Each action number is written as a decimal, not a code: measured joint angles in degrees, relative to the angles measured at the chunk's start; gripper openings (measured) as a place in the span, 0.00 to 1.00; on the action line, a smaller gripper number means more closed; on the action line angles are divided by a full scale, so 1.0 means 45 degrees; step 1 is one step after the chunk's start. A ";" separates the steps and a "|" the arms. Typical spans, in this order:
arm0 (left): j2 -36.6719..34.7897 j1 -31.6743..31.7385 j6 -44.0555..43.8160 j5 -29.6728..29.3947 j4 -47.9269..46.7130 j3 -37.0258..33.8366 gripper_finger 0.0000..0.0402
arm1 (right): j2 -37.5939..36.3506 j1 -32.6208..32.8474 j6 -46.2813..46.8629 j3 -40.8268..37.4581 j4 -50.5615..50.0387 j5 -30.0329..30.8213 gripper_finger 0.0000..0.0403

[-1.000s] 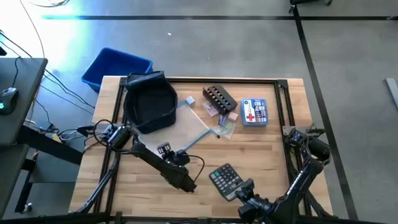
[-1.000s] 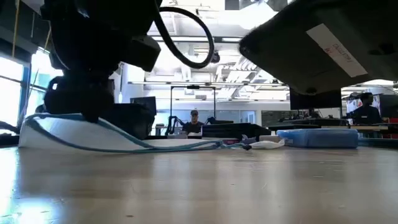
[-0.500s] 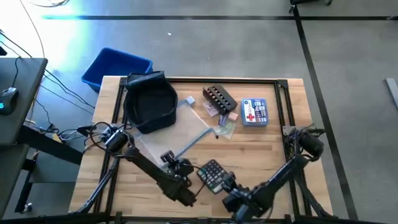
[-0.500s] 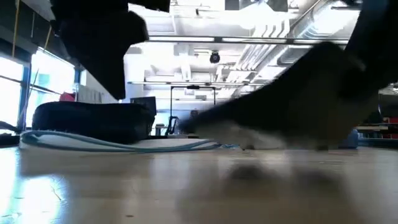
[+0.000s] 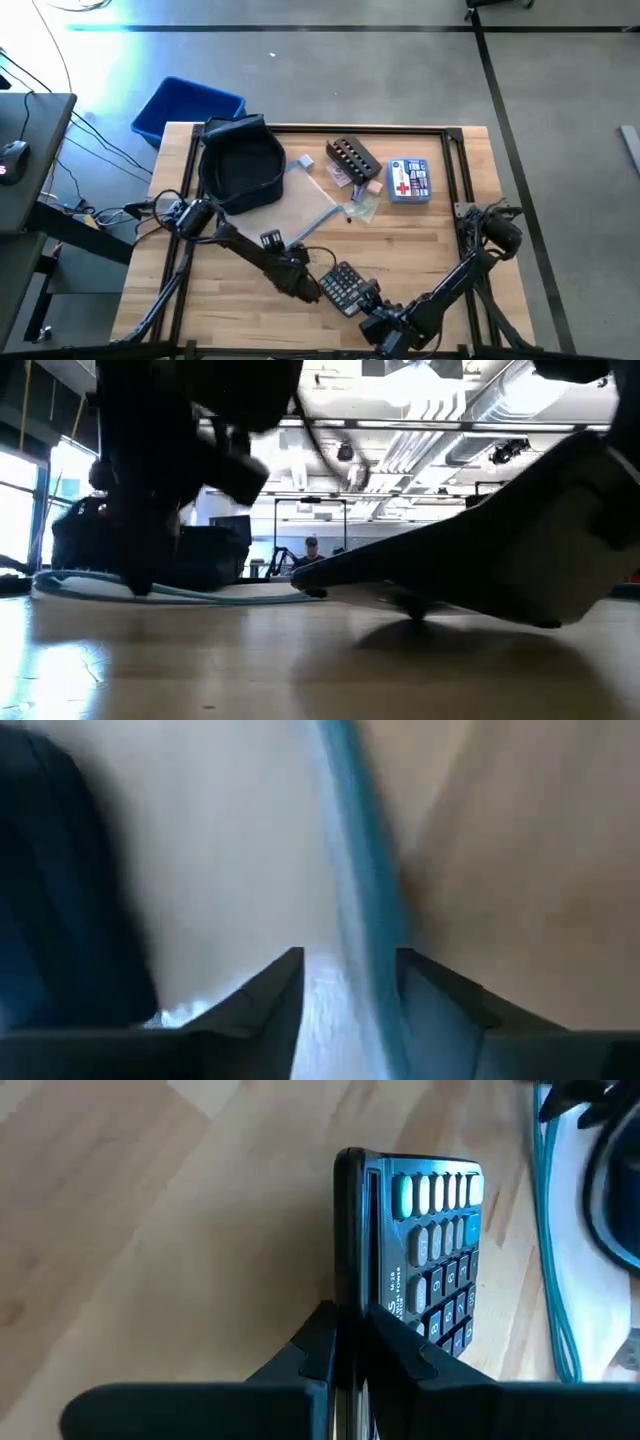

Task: Unpack backpack
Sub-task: Put the black calculator into the white zip bag

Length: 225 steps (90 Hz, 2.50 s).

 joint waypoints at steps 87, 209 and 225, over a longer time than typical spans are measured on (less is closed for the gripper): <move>-0.0001 -0.2016 -0.5176 -0.5217 -0.0636 0.2098 0.00 | -0.0005 -0.1401 -0.2160 -0.0032 -0.0916 0.1514 0.04; 0.0003 -0.2289 -0.2562 -0.7474 0.4620 0.2078 0.00 | -0.0749 -0.3628 0.5019 0.0003 -0.3461 -0.1073 0.46; 0.0003 -0.2289 -0.2562 -0.7596 0.4620 0.2073 0.00 | -0.0777 -0.3440 0.7467 -0.0670 -0.4933 -0.0470 0.28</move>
